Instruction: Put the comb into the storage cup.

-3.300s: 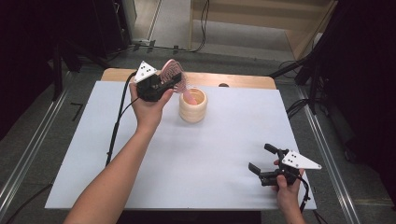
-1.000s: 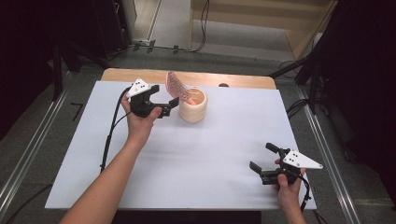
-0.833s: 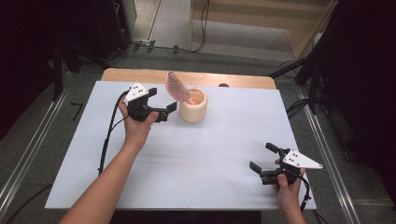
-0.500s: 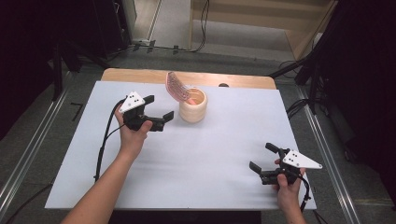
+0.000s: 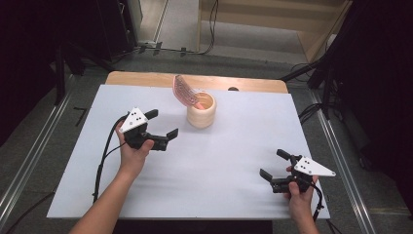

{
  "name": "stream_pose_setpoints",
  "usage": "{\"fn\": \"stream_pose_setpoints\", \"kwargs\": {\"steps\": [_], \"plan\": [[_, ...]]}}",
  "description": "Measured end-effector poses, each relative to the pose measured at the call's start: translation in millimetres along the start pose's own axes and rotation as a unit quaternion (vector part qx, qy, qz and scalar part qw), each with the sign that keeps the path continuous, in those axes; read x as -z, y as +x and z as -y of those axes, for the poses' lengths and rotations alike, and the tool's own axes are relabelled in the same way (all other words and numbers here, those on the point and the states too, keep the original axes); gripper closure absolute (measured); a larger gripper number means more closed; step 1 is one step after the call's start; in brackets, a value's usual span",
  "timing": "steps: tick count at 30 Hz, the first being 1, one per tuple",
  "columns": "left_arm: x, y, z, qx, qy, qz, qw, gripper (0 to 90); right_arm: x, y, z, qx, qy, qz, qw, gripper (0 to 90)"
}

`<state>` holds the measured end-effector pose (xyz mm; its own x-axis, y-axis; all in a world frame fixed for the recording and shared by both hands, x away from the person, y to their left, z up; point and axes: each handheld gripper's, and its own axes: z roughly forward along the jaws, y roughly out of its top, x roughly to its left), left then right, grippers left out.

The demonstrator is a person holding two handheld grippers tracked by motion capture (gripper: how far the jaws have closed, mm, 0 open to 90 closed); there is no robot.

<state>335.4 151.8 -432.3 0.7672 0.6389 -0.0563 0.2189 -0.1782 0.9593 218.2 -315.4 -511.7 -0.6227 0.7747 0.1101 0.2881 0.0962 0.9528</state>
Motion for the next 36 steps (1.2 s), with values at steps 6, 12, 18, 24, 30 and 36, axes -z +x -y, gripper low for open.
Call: {"fn": "stream_pose_setpoints", "kwargs": {"steps": [6, 12, 18, 24, 30, 36], "plan": [[8.3, -7.0, 4.3, -0.010, -0.002, 0.001, 1.0000, 0.0, -0.3, 0.0, 0.1, 0.002, 0.000, 0.000, 1.0000, 0.0], [18.6, -10.5, 12.9, -0.010, -0.007, -0.008, 0.9999, 0.0, -0.4, 0.2, 0.1, 0.002, 0.000, 0.001, 1.0000, 0.0], [30.1, -10.3, 21.8, -0.007, -0.004, -0.014, 0.9999, 0.0, -0.6, 0.4, 0.2, 0.002, 0.000, 0.002, 1.0000, 0.0], [41.3, -9.9, 31.6, -0.004, 0.000, -0.022, 0.9998, 0.0, -0.6, 0.5, 0.1, 0.001, 0.001, 0.003, 1.0000, 0.0], [52.5, -8.2, 42.3, 0.003, 0.003, -0.030, 0.9995, 0.0, -0.7, 0.5, 0.2, 0.001, 0.002, 0.004, 1.0000, 0.0], [66.2, -8.2, 49.8, 0.006, 0.001, -0.039, 0.9992, 0.0, -0.8, 0.5, 0.2, 0.001, 0.001, 0.005, 1.0000, 0.0]]}}
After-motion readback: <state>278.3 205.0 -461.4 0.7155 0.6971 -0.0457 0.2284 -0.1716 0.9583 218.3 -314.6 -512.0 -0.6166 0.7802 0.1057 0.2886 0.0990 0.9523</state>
